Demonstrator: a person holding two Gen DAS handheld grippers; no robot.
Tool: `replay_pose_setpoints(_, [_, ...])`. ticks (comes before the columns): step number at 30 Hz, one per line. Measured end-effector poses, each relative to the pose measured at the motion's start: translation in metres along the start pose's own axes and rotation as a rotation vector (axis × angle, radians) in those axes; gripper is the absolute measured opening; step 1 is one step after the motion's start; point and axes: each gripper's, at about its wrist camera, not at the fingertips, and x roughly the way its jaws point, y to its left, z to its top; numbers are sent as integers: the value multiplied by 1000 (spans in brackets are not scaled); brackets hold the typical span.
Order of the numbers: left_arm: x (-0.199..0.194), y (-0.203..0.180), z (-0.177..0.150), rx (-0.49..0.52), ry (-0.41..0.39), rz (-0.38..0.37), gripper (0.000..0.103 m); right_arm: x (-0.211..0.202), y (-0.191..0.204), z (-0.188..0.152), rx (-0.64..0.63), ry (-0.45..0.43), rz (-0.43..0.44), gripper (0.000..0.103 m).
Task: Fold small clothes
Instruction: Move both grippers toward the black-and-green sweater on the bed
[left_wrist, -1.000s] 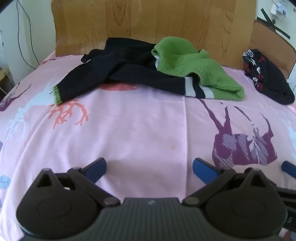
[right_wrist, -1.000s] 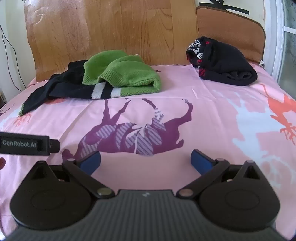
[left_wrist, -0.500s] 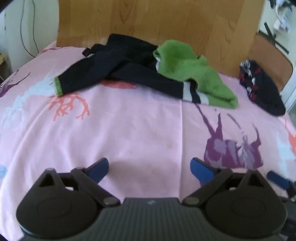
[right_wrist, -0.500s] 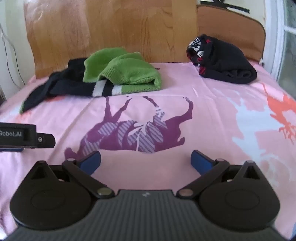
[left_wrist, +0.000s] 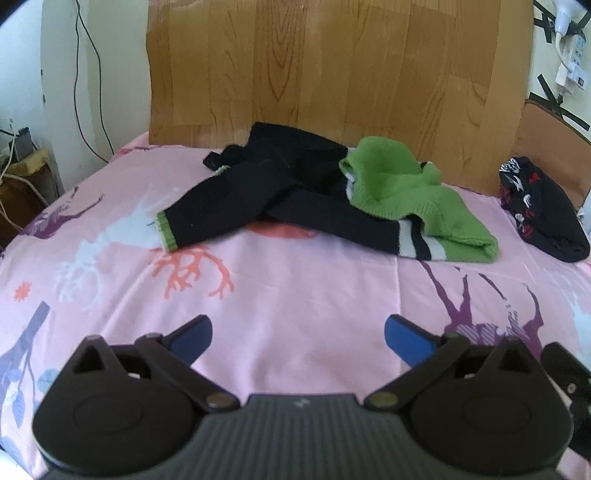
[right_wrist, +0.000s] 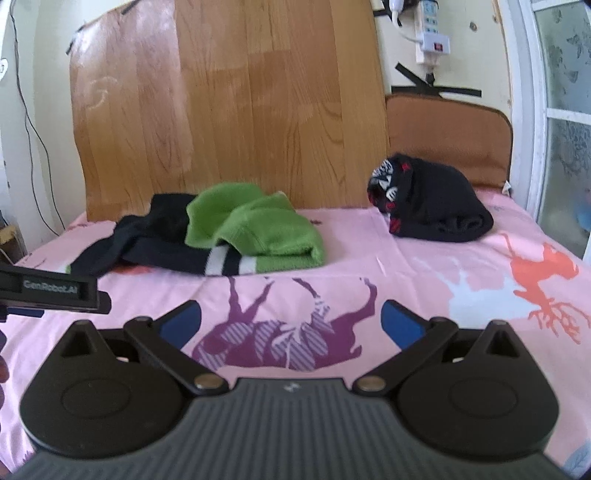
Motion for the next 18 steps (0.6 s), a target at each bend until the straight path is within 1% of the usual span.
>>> replay_pose_setpoints(4, [0, 1, -1, -5, -4, 4, 103, -4, 1, 1, -2, -23, 11, 103])
replay_pose_setpoints(10, [-2, -1, -4, 13, -21, 16, 103, -2, 0, -2, 24, -3, 33, 102])
replay_pose_setpoints(18, [-2, -2, -4, 27, -28, 22, 103, -4, 0, -2, 39, -12, 34, 102])
